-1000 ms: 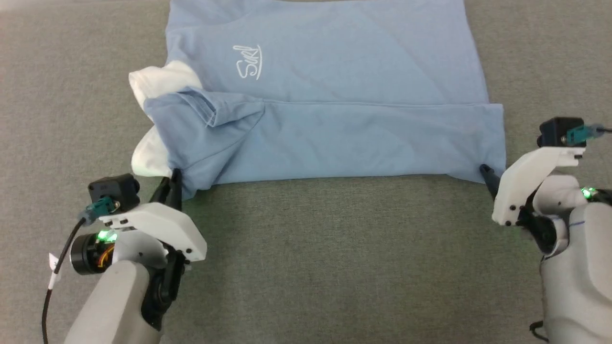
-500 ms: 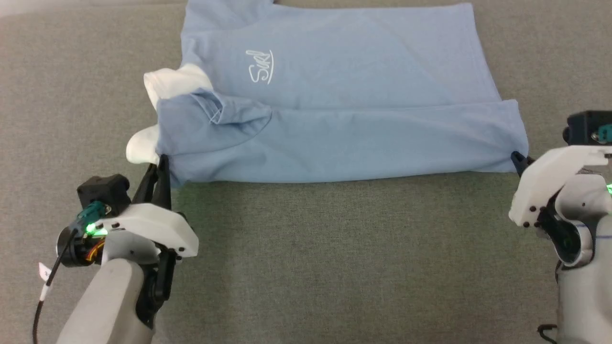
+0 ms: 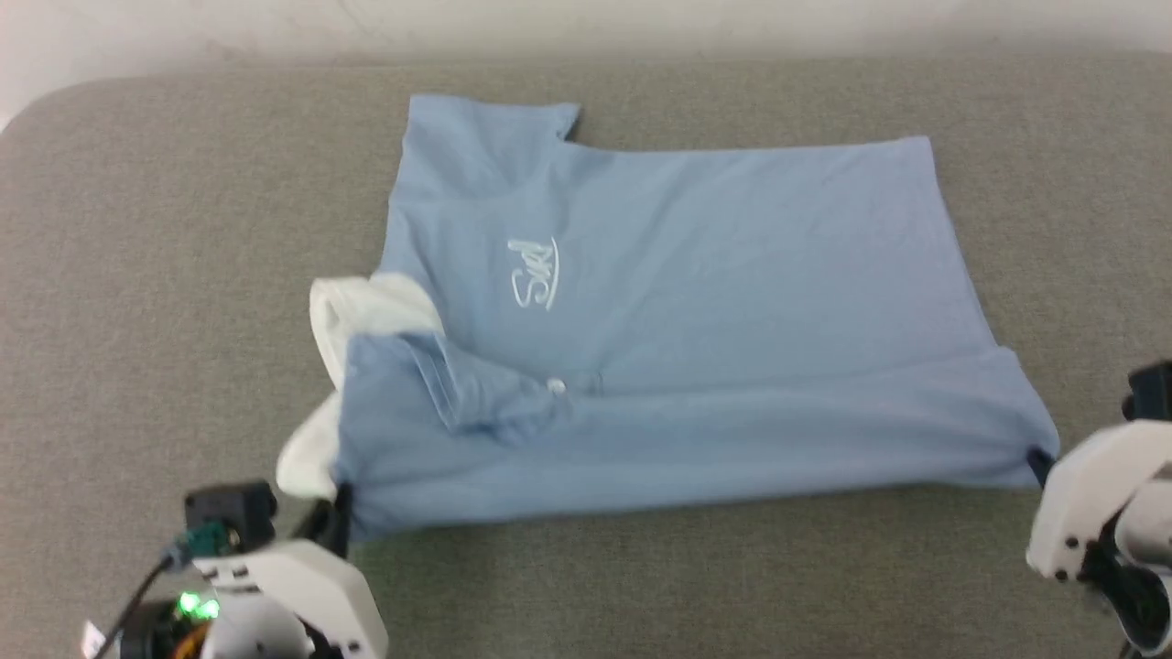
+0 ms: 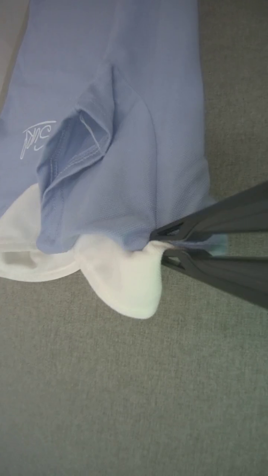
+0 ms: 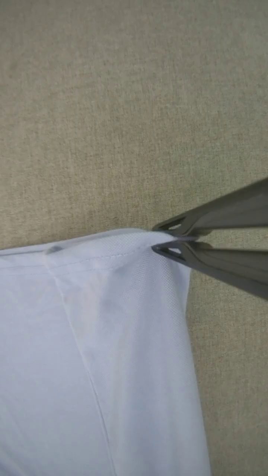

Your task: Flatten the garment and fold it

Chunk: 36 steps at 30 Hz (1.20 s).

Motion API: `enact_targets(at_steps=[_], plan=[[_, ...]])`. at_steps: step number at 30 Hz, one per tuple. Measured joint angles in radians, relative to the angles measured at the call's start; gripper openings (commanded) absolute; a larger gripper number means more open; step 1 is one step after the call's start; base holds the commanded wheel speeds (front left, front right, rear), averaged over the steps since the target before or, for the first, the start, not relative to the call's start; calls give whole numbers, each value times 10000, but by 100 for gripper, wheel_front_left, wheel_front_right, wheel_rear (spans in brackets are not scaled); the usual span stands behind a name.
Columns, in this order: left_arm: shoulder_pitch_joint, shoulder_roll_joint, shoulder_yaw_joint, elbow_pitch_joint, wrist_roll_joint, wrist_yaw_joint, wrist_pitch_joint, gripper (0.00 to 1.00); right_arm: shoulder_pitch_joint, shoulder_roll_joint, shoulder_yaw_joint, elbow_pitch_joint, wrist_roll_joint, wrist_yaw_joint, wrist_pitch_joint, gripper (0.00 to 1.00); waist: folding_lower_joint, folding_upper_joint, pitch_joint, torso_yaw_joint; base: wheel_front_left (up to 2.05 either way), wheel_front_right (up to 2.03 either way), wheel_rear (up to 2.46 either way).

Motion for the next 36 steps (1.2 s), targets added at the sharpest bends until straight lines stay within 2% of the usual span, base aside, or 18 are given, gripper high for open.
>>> enact_targets(at_steps=[6,13,14,15,16,17,21,26,31,36], plan=[[437,-115,-232,-119,-245,13,228,0,381,-4,-102,594,-44,-2,151,0,1,0,182,70,0,0,0],[112,-311,-493,757,-454,-428,224,0,180,-77,165,1822,-33,-2,-621,0,1,0,384,2,0,0,0],[74,-326,-472,861,-476,-445,194,0,145,-82,190,1933,-10,-2,-738,5,0,0,386,-20,0,0,0],[44,-347,-453,945,-476,-445,132,26,127,-90,209,2052,42,-2,-859,36,0,0,376,-43,0,0,0],[30,-378,-443,1012,-476,-445,75,49,126,-100,238,2136,121,-2,-1009,79,1,0,353,-60,0,0,0],[29,-405,-433,1076,-476,-443,-2,98,127,-111,242,2190,190,-2,-1131,100,1,0,319,-73,0,0,0],[35,-523,-282,1168,-481,-403,-389,100,210,-98,288,2253,439,-2,-1841,100,3,0,121,-112,0,0,0],[45,-395,102,713,-418,-339,-1198,100,429,-56,754,1839,606,-4,-3695,100,3,0,-83,-248,0,0,0],[-192,6,441,153,169,-267,-2044,100,339,-58,1352,1363,591,-4,-5783,100,3,0,-81,-494,0,0,0],[-1380,518,479,-107,855,-393,-2297,100,7,-265,2180,1177,525,-4,-7469,100,3,0,197,-699,0,0,0]])
